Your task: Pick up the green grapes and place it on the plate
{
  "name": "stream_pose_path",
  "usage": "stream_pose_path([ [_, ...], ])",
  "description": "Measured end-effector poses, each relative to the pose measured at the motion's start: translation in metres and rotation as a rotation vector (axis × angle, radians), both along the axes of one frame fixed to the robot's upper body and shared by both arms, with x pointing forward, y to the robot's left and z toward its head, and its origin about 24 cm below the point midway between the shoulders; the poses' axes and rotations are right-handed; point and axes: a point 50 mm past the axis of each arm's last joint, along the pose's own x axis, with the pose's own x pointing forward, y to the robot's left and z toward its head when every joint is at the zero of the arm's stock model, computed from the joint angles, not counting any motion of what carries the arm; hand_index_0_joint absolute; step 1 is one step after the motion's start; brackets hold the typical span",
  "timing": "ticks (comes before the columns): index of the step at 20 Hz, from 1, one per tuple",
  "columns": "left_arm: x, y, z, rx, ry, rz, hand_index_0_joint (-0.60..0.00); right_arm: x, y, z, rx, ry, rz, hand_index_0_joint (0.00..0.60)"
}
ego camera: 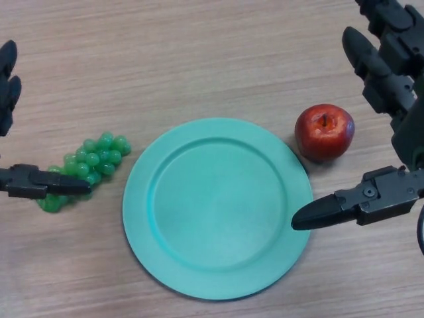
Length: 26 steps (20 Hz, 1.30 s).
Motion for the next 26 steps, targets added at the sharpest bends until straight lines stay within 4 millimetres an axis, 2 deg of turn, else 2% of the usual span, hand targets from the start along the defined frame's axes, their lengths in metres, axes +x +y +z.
stream_pose_path([
  [6, 0.016, 0.000, -0.030, 0.157, 0.111, 0.030, 0.000, -0.002, -0.004, 0.000, 0.008, -0.007, -0.006, 0.000],
  [9, 0.018, 0.000, -0.041, 0.317, 0.164, 0.034, 0.000, -0.002, -0.004, -0.001, 0.011, 0.006, -0.004, 0.000],
  [13, 0.020, -0.014, -0.055, 0.584, 0.208, -0.054, 0.000, -0.003, -0.005, -0.004, 0.012, 0.020, -0.010, 0.000],
  [15, 0.020, -0.015, -0.054, 0.640, 0.195, -0.072, -0.201, -0.003, -0.005, -0.004, 0.006, 0.026, -0.003, 0.000],
  [16, 0.020, -0.015, -0.054, 0.659, 0.196, -0.072, -0.351, -0.004, -0.006, -0.004, 0.012, 0.025, -0.004, 0.000],
  [17, 0.020, -0.015, -0.054, 0.675, 0.195, -0.076, -0.450, -0.004, -0.006, -0.004, 0.013, 0.018, -0.005, 0.000],
  [18, 0.019, -0.016, -0.054, 0.711, 0.173, -0.084, -0.592, -0.005, -0.007, -0.004, 0.005, 0.012, -0.010, 0.000],
  [22, 0.020, -0.008, -0.048, 0.779, 0.067, -0.010, -0.600, -0.007, -0.012, -0.001, 0.018, -0.006, -0.023, 0.000],
  [26, 0.015, -0.003, -0.050, 0.791, 0.077, 0.000, -0.600, -0.009, -0.012, -0.001, 0.030, 0.006, -0.014, 0.000],
])
